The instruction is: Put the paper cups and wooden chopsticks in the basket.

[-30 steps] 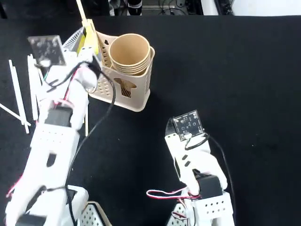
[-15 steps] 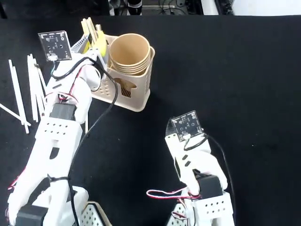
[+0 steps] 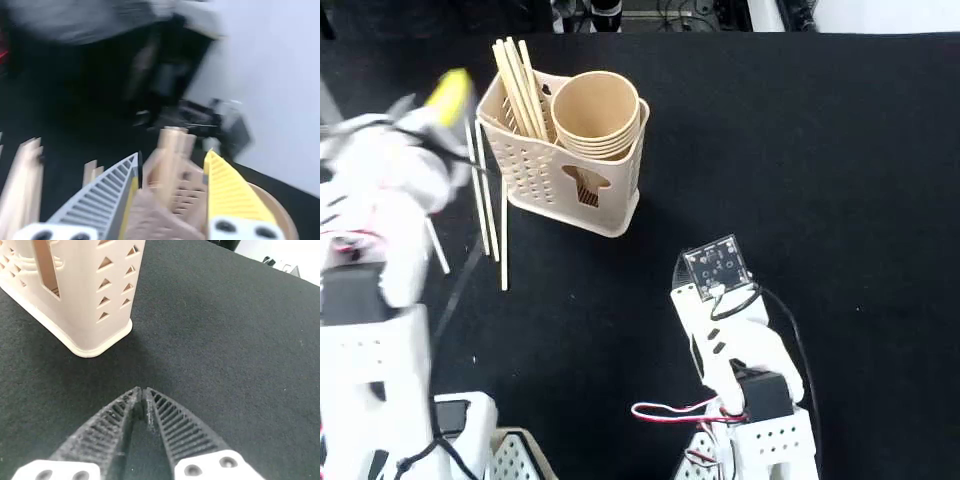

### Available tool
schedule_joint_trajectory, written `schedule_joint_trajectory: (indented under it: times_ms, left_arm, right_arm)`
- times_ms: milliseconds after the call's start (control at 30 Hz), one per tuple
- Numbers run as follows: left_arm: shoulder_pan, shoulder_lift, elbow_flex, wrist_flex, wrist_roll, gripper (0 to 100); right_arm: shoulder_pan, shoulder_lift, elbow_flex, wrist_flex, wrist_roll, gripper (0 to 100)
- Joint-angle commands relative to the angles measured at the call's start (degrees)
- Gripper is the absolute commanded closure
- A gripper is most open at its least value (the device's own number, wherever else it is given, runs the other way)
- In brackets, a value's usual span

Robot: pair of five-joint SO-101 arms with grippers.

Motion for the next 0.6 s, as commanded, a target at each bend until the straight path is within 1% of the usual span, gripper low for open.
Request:
schedule_joint_trajectory:
  times_ms: [0,133,267,333,433,567]
  left_arm:
    - [-11.56,3.34,-6.81,6.86,1.49,78]
    - [-20.97,12.75,-6.81,7.56,-1.67,78]
    - [-26.95,26.64,-9.1,5.98,-3.69,78]
    - [-28.62,34.64,-12.0,5.19,-4.22,78]
    - [-29.67,47.12,-19.65,6.24,-4.31,78]
    - [-30.37,63.03,-33.98,11.69,-4.31,78]
  right_arm:
    - [0.7,-2.77,-0.13,0.26,0.35,98.4]
    - [0.7,-2.77,-0.13,0.26,0.35,98.4]
    - [0.62,-2.68,-0.13,0.26,0.35,98.4]
    - [0.62,-2.68,-0.13,0.26,0.35,98.4]
    - [0.62,-2.68,-0.13,0.26,0.35,98.4]
    - [0.62,-2.68,-0.13,0.26,0.35,98.4]
